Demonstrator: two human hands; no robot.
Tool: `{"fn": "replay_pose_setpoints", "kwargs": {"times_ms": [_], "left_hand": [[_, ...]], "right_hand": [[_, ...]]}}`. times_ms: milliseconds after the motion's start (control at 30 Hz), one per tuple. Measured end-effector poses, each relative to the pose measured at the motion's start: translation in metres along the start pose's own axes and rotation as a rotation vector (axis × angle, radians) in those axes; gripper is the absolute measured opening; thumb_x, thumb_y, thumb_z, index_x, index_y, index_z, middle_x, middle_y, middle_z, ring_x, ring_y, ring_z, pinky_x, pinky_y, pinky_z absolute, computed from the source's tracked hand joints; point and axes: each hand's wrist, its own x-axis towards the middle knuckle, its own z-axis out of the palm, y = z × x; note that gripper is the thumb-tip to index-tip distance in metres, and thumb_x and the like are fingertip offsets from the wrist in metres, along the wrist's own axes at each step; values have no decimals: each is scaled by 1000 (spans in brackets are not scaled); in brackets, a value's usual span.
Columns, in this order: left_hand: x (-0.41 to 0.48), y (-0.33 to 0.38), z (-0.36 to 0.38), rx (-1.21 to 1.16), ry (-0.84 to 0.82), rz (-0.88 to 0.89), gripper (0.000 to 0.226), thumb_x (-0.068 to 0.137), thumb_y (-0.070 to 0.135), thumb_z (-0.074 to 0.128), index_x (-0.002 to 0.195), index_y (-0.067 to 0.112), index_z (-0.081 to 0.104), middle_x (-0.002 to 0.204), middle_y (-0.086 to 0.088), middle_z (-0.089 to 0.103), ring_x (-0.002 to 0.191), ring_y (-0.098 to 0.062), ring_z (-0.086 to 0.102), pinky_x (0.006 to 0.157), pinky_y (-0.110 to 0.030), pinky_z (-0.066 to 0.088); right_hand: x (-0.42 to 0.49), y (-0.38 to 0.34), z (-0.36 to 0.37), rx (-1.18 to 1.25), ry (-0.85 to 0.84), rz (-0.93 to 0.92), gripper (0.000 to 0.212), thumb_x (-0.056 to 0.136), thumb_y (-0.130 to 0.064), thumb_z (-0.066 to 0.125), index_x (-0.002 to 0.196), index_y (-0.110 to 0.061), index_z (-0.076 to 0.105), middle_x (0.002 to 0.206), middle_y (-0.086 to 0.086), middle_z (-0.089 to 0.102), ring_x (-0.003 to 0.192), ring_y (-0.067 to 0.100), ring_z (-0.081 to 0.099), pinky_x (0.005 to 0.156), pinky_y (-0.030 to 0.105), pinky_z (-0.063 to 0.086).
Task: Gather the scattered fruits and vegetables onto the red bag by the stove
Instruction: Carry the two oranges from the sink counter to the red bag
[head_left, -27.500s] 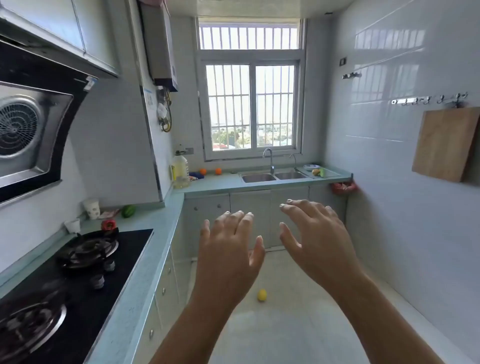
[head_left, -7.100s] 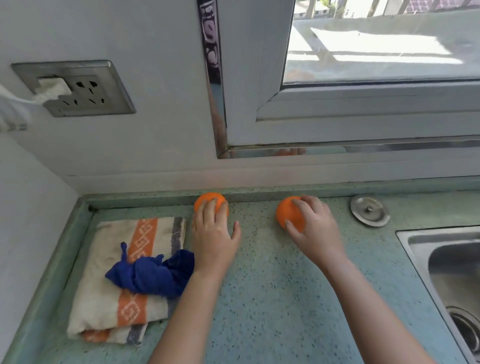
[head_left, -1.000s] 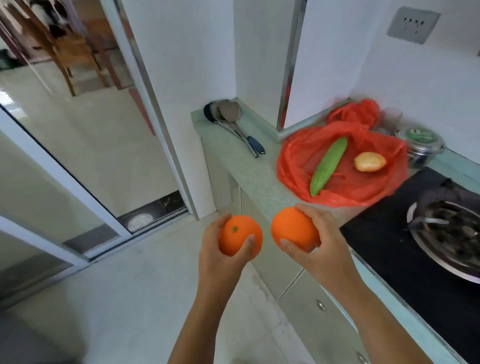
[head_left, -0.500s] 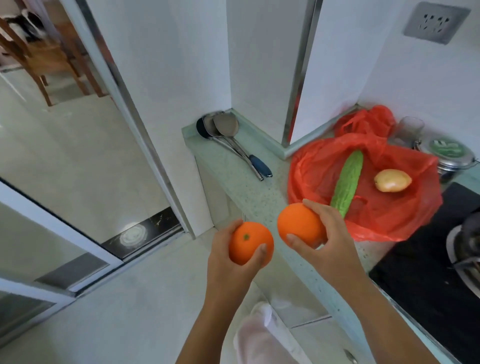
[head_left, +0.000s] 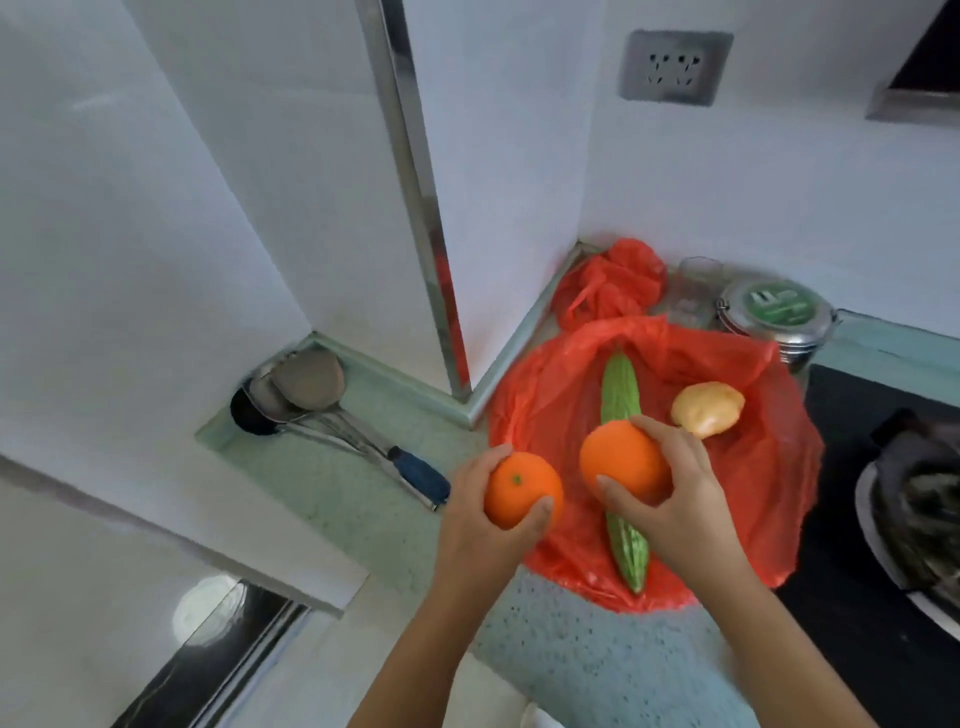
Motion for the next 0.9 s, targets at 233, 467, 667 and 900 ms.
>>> {"fn": "replay_pose_setpoints", "kwargs": {"times_ms": [233, 467, 667, 900], "left_hand": [[60, -11, 48, 75, -122, 63, 53, 74, 30, 74, 111, 48, 41, 113, 31, 39, 104, 10, 43, 77, -3, 34], [103, -23, 86, 202, -191, 121, 55, 73, 27, 75, 119, 35, 46, 114, 19, 42, 112, -5, 44, 96, -24, 37], [136, -37, 102, 298, -203, 133, 63, 70, 25, 77, 126, 20, 49, 118, 6, 45, 115, -16, 46, 99, -36, 40], [162, -46, 109, 356, -203, 133, 71, 61, 48, 63, 123, 15, 53, 119, -5, 52, 111, -23, 49, 94, -28, 34]], "right_hand": [[19, 40, -23, -60, 82, 188, 63, 71, -26, 76, 126, -29, 45, 119, -8, 37, 104, 9, 41, 82, 21, 35], [32, 83, -29, -81, 127, 345, 66, 72, -30, 75, 129, -27, 42, 122, -9, 34, 109, 14, 42, 85, 26, 39], [44, 110, -20, -98, 86, 425, 68, 72, -33, 74, 131, -27, 41, 126, -5, 36, 117, 18, 40, 97, 38, 40], [64, 122, -10, -101, 86, 425, 68, 71, -33, 75, 131, -27, 41, 121, -10, 34, 118, 17, 38, 98, 34, 38]]}}
